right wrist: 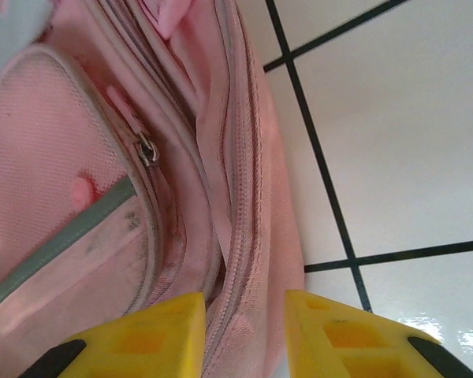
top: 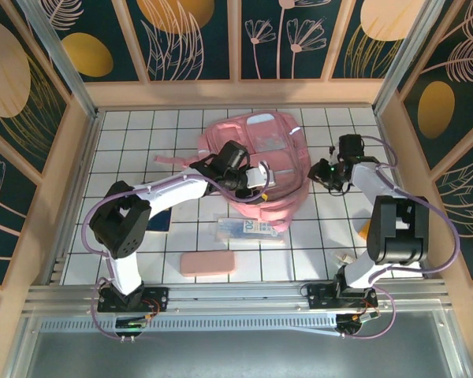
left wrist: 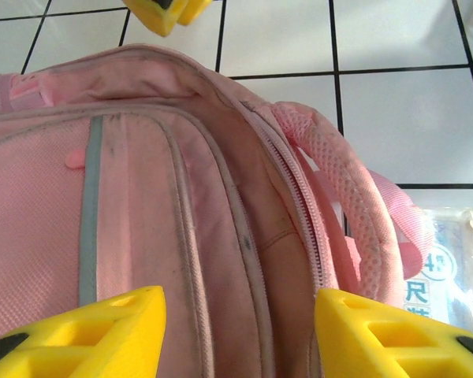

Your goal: Pack books, pencil case, and school supplies into a backpack

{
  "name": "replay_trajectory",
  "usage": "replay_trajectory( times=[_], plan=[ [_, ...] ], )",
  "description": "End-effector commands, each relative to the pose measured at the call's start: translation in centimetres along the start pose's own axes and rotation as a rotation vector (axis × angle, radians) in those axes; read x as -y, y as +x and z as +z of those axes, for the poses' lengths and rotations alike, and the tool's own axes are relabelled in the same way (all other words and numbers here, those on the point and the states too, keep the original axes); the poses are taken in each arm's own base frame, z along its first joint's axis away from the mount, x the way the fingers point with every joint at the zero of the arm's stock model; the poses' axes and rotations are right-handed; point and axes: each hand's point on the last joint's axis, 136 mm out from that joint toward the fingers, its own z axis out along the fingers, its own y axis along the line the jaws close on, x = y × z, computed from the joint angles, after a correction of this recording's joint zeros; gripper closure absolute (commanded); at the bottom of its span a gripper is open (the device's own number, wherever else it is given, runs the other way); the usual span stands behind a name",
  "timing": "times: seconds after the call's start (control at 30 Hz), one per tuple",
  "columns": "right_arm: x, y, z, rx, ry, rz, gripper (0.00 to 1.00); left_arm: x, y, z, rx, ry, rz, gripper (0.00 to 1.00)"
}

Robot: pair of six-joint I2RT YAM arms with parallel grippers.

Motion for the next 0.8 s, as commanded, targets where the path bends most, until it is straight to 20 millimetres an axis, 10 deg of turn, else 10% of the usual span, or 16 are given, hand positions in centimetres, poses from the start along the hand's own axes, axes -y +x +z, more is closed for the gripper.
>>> replay_trajectory(
  times=[0.0, 0.13, 0.47, 0.57, 0.77],
  plan=[
    [-1.0, 0.3, 0.4, -0.038, -0.034, -0.005, 0.73, 0.7, -2.0, -0.8, 0.079, 0.020, -0.001, 0.47],
    [-2.1, 0.0, 0.4, -0.046, -0.069, -0.015, 0.99, 0.7, -2.2, -0.2, 0.081, 0.026, -0.022, 0.47],
    [-5.7, 0.1, -0.8, -0.067, -0.252, 0.050, 1.00, 0.5, -3.1, 0.7, 0.118, 0.036, -0.069, 0.46],
    [-4.5, -0.1, -0.7, -0.050, -0.183, 0.085, 0.66, 0.9, -3.5, 1.1, 0.126, 0.062, -0.074, 0.46],
    [-1.1, 0.3, -0.7, -0.018, 0.008, 0.118, 0.52, 1.6, -3.4, 1.0, 0.133, 0.075, -0.049, 0.44]
  ],
)
